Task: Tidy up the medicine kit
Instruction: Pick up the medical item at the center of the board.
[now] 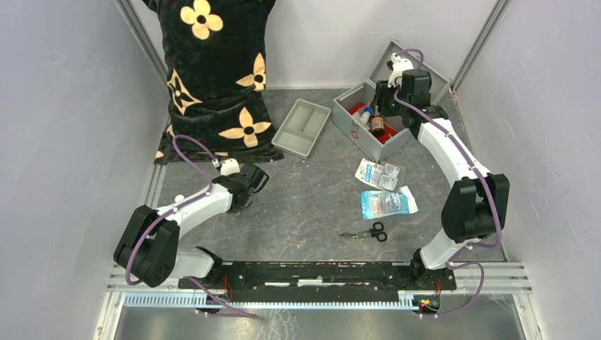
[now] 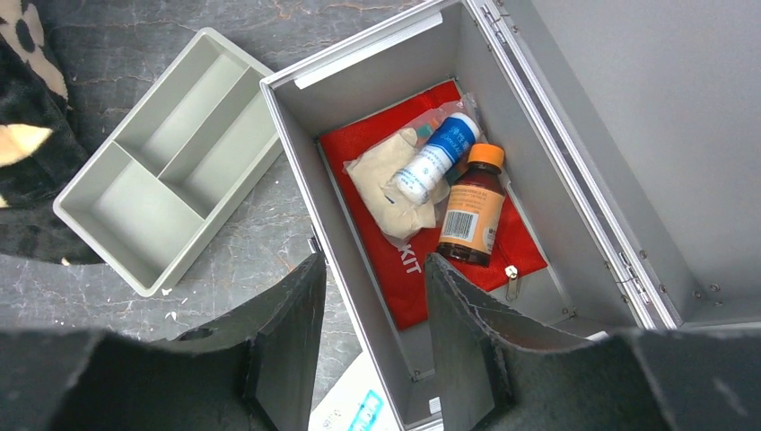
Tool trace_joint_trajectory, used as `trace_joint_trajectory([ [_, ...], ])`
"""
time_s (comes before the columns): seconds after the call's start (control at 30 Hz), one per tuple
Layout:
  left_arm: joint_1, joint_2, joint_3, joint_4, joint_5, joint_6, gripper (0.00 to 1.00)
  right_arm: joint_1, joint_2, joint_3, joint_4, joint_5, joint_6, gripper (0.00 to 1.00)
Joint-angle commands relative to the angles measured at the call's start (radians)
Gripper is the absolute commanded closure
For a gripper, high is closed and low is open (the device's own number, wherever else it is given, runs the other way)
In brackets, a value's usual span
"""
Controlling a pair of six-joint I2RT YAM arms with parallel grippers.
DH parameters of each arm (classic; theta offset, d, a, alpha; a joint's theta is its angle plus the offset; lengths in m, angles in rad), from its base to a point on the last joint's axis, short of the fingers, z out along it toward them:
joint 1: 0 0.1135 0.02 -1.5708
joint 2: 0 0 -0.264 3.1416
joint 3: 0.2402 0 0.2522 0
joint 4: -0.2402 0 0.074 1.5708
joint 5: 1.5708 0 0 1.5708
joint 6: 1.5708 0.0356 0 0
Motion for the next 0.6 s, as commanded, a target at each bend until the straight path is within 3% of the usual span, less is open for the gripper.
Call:
trace_joint_trajectory([
  [0.0,0.004,0.009,0.028,0.010,-0.010,0.001,0.64,0.004,-0.061,-0.011,0.047,-0.014,0.002,0.49],
  [0.27,0.003,-0.022,0.060,0.040,0.046,0.057,0.78,0.005,-0.147,-0.097,0.096,-0.101,0.049,0.49],
  [0.47,-0.017,-0.126,0.159,0.171,0.270,0.208,0.84,0.013,-0.261,-0.311,0.290,-0.322,0.232,0.49],
  [0.57,-0.025,-0.112,0.242,0.264,0.399,0.252,0.83,0.019,-0.355,-0.407,0.327,-0.315,0.263,0.49],
])
